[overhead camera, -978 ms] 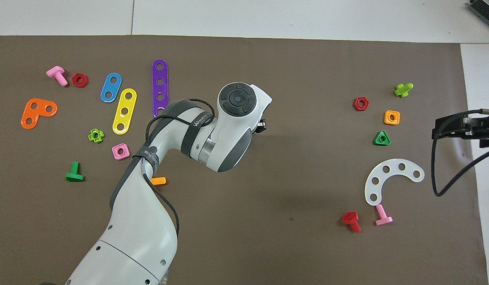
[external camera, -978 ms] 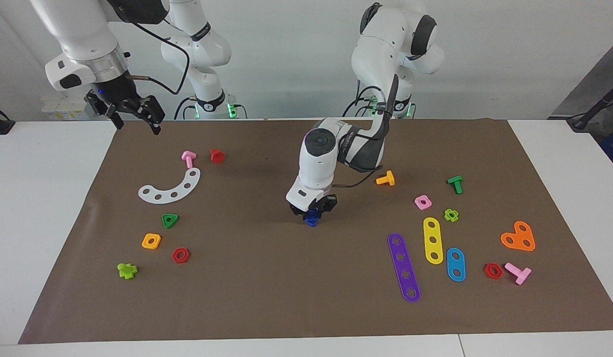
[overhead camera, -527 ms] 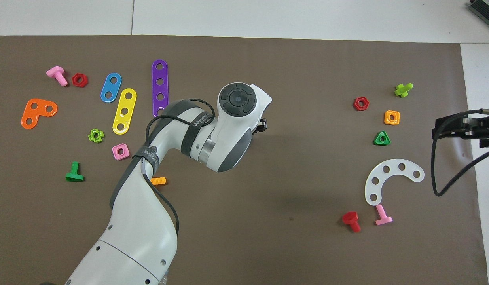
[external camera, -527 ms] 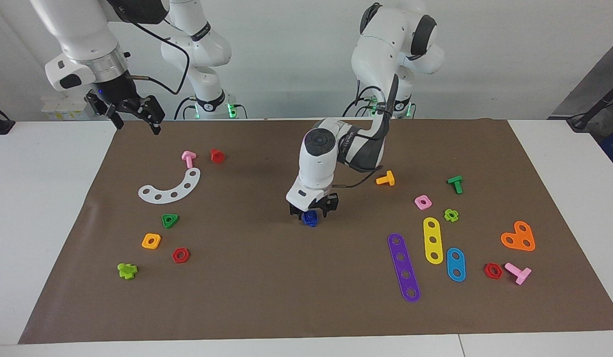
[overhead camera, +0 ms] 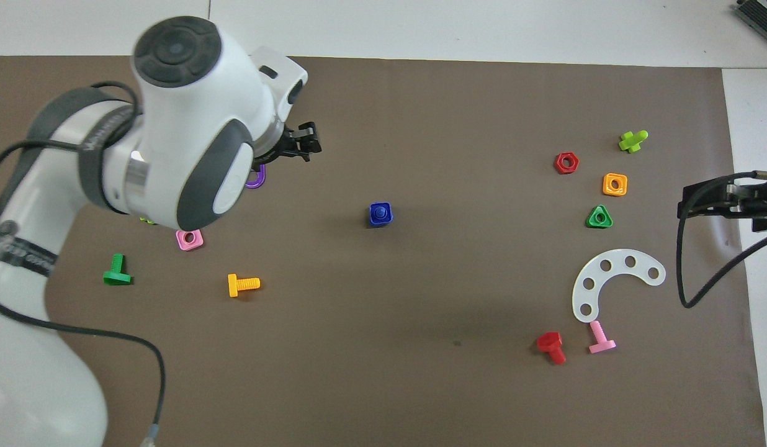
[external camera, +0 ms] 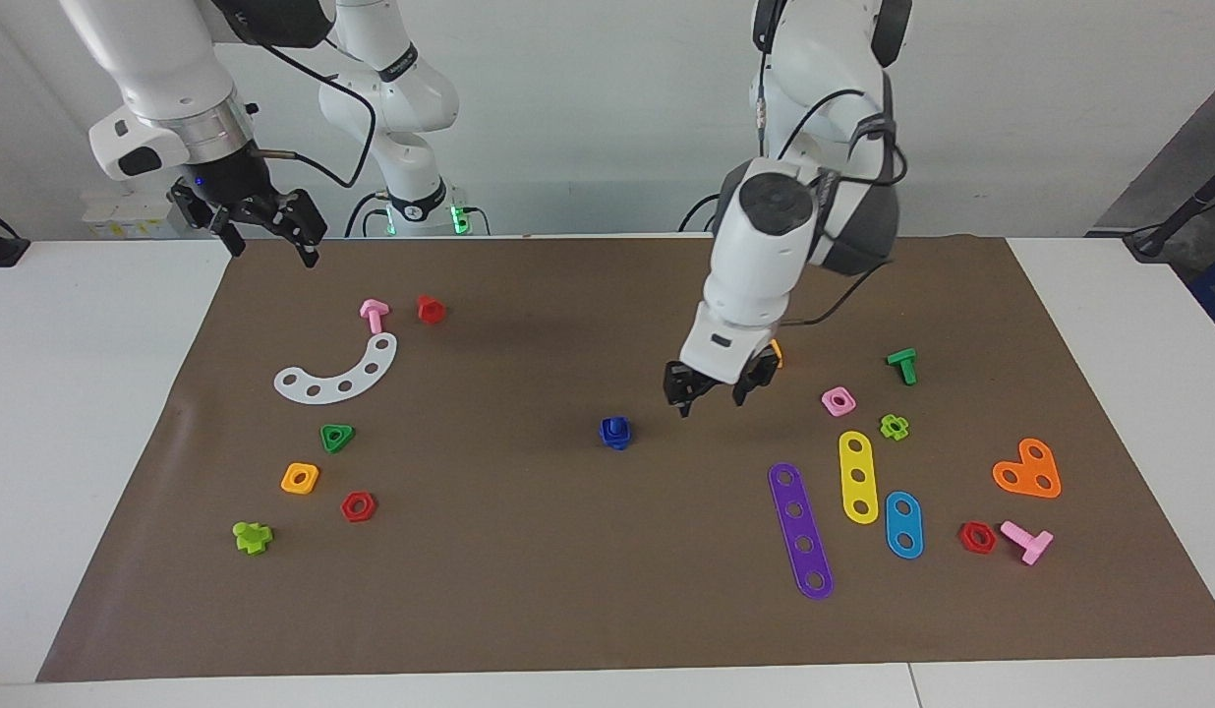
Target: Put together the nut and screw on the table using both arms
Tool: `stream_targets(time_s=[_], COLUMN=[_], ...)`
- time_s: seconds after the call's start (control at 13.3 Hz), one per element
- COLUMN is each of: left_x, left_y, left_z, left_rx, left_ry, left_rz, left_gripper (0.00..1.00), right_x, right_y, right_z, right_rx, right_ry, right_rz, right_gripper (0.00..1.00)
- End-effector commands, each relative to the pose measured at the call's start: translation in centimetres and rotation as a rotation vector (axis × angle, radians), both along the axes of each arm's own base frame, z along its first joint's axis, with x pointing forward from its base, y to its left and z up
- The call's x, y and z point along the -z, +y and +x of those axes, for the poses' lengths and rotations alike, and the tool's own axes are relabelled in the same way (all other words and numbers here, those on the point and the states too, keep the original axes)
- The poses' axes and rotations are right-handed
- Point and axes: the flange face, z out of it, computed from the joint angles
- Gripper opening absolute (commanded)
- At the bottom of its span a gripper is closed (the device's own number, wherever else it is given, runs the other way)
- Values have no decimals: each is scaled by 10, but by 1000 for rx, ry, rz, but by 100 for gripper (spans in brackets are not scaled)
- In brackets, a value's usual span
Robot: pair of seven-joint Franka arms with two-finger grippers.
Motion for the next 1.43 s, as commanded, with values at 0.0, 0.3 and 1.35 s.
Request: stream_targets(time_s=[0.0,0.3,1.35], left_x=[-33,-67,-103], left_y=[85,218,247], left_z=[-9,-25,-75], left_rx=[54,200,188], left_ry=[58,77,70], left_rz=[17,1,85], left_gripper=[85,96,100], right_x=[-1,-2,-5], right_y=[-3,-3,7], right_z=[-9,-10,-10], right_rx=[-15,-13,-33], right_ry=[0,3,-3], right_rz=[13,14,13], right_gripper=[100,100,100])
